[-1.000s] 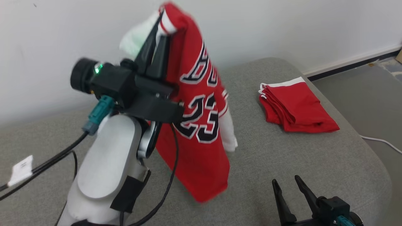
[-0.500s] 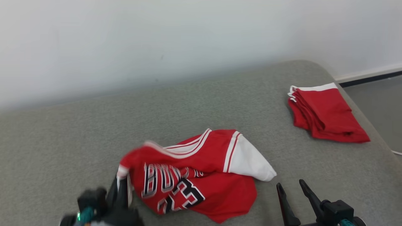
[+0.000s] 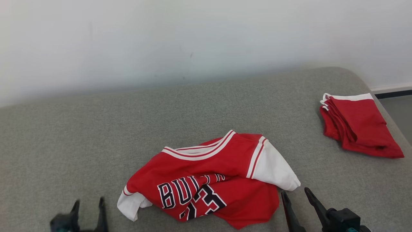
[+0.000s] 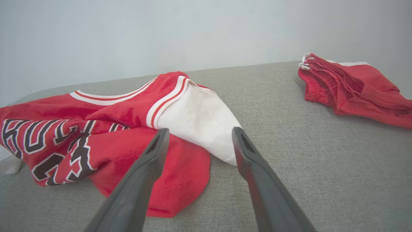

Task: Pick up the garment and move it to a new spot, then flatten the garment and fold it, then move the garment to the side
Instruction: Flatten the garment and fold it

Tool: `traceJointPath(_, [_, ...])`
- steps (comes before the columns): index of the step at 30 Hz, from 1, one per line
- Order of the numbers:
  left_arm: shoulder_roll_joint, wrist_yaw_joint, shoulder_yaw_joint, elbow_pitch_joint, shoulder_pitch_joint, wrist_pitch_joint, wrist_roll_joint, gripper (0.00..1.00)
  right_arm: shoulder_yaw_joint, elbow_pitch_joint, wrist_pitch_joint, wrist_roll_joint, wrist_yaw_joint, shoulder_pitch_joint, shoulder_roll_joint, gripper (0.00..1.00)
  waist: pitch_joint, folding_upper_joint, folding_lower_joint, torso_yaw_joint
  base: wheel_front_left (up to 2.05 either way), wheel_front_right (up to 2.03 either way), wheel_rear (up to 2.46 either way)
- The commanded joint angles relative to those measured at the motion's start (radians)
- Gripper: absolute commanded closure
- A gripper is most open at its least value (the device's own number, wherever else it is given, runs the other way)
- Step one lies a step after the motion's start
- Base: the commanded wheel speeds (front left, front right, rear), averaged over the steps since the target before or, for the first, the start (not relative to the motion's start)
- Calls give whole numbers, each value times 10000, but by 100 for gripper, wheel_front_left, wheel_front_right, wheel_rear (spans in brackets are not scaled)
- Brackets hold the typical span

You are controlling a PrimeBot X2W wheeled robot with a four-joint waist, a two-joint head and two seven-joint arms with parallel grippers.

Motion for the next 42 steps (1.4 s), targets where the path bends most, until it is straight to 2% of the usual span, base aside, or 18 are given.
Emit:
traceJointPath(1, [-5,-98,-92,-200,-315,94,16,0,-1,-15,-32,32,9,21,29,0,46,1,1,-73,0,0,0])
traceJointPath(4, [-178,-502,-718,-836,-956,1116,124,0,71,-42,-33,23,9,-91,40,0,162,1,1,-313,0,0,0])
traceJointPath(7, [-584,-809,-1303,-1171,-1820,2287,93,0,174,-19,-94,77,9,-224,55,0,338,1,1,-700,0,0,0])
traceJointPath(13, [-1344,-1106,-1989,-760,-3345,4094,-250,0,285,143,-227,140,9,-453,86,0,795,1,1,-1815,0,0,0])
traceJointPath(19, [-1550,-933,-1998,110,-4189,4852,-415,0,316,327,-424,200,9,-649,112,0,1183,1,1,-2901,0,0,0])
traceJointPath(25, [-1556,-678,-1908,1008,-4869,5518,-572,0,465,517,-592,237,9,-843,133,0,1411,1,1,-3537,0,0,0])
traceJointPath(30, [-1585,-683,-1994,1394,-5246,6221,-743,0,482,632,-703,260,9,-862,142,0,1503,1,1,-3713,0,0,0])
traceJointPath(37, [-1560,-553,-2050,1637,-5497,6512,-764,1,544,738,-740,292,9,-963,149,0,1556,1,1,-3800,0,0,0])
traceJointPath(38, [-1565,-567,-2054,1699,-5525,6607,-808,5,556,751,-747,287,9,-974,150,0,1561,1,1,-3803,0,0,0])
traceJointPath(40, [-1557,-629,-2106,1789,-5530,6696,-846,71,577,778,-760,289,9,-999,151,0,1563,1,1,-3809,0,0,0])
traceJointPath(41, [-1554,-707,-2125,1770,-5542,6594,-844,100,584,787,-770,294,9,-1004,150,0,1568,1,1,-3809,0,0,0])
traceJointPath(42, [-1555,-817,-2171,1741,-5550,6504,-848,100,584,794,-784,302,9,-1004,151,0,1574,1,1,-3803,0,0,0])
